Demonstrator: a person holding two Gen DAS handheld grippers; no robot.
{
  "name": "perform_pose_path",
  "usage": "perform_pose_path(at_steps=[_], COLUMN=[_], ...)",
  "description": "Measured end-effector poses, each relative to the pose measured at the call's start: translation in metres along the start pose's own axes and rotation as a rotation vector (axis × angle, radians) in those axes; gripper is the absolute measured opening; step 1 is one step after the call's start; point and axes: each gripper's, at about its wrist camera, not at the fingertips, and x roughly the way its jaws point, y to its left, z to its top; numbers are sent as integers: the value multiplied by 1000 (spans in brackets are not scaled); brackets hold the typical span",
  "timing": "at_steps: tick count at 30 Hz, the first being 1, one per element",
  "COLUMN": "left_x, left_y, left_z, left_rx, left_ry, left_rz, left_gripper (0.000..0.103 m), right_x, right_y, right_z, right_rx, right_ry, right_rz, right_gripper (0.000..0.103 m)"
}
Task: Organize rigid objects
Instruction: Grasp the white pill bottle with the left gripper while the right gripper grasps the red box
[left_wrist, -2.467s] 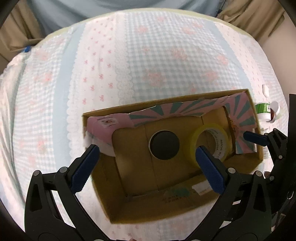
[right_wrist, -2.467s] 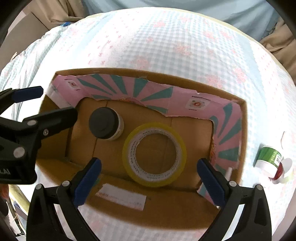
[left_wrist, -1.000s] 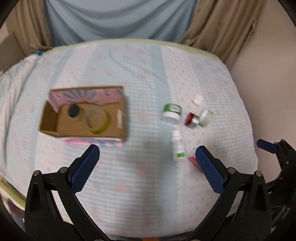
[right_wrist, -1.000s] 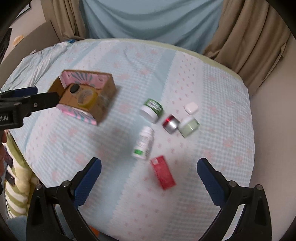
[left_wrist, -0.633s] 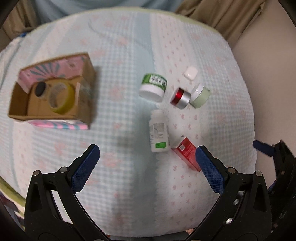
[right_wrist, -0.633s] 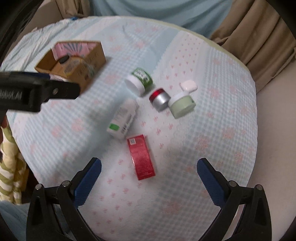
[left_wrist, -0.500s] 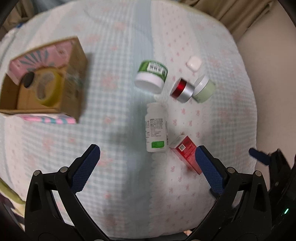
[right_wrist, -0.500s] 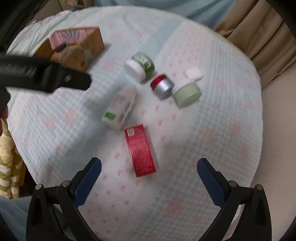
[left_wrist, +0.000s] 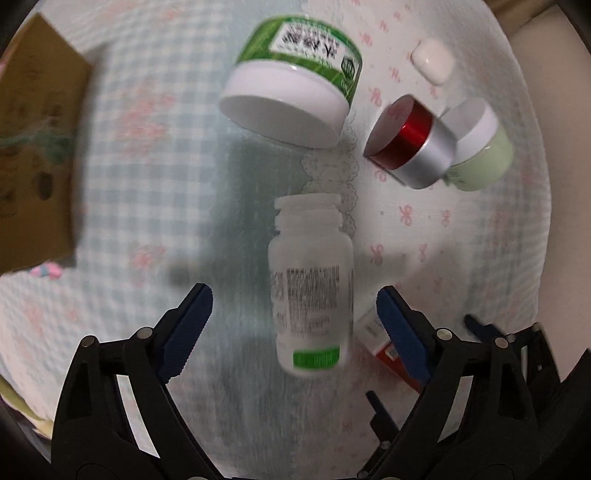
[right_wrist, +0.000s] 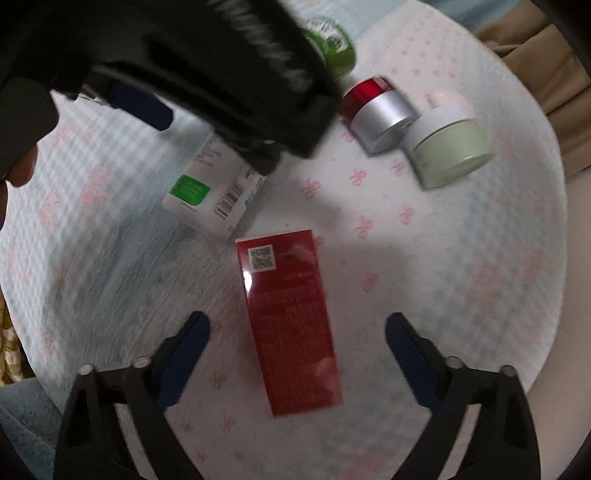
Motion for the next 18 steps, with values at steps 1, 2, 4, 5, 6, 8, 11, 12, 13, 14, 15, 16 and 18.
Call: perform_pose_path(at_steps=[1,2,4,5,6,8,11,12,13,14,15,16,18], left_x=[4,9,17,21,24,29,36,39,42,43,46,47,48], left_y=[-1,-1,-1,-1,-1,-1,-6,-10,-15,-18,-22,-25,-28], left_z=[2,4,7,8,9,10,12,13,14,14,15,16,16], left_rx=[0,-3,-11,-14,-17,-18,-4,8,18,28,33,37,32], left_ry=[6,14,28,39,46,53,56,57,61,65,62,58,45], left_rz=[-1,-5,-15,-17,-17,-13,-17,-27,-37,-41,-33,-28,-33], left_gripper=[89,89,73,72,72,70,64,57,48,47,47,47,47], right_x=[5,9,15,18,19,23,27,28,29,29,30,30,30], right_y=[0,1,1,0,0,-4,-7,-7,-7,-8,-8,-10,-11], right_z=[0,1,0,0,-1,-2,-3,-4,-5,-5,-4,-4,-4], right_rx=[3,4,6,8,10,11,3,-1,-3,-1,6,13,15], right_ry=[7,12,17,19,19,19,25,27,25,23,24,27,29], right_rz=[15,25,38,44,49,53,63,62,53,48,46,54,60], right_gripper=[83,80,74,72,71,64,53,51,47,42,42,42,42])
